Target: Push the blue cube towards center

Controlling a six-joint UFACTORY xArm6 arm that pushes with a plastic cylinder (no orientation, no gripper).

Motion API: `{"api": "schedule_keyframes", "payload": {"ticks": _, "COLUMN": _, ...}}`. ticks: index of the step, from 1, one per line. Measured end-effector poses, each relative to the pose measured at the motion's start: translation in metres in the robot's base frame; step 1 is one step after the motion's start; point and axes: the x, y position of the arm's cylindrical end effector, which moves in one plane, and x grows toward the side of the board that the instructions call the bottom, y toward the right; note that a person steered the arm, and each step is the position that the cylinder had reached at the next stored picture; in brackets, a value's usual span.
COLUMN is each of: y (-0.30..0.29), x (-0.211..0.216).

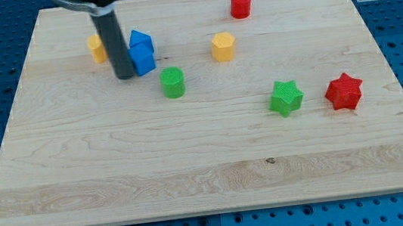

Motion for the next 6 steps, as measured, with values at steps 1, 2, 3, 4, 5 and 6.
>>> {"api": "schedule_keyframes", "payload": {"ticks": 1, "y": 0.009, "x": 0.007}}
{"api": "schedule_keyframes", "payload": {"ticks": 2, "y": -0.007, "x": -0.005}}
{"api": "schedule_keyframes", "payload": {"ticks": 3, "y": -0.028, "x": -0.011}}
{"api": "schedule_keyframes", "payload": {"ticks": 4, "y": -0.053, "x": -0.015}}
{"api": "schedule_keyframes", "payload": {"ticks": 5, "y": -0.042, "x": -0.024}}
{"api": "schedule_keyframes", "payload": {"ticks": 6, "y": -0.005, "x": -0.026}}
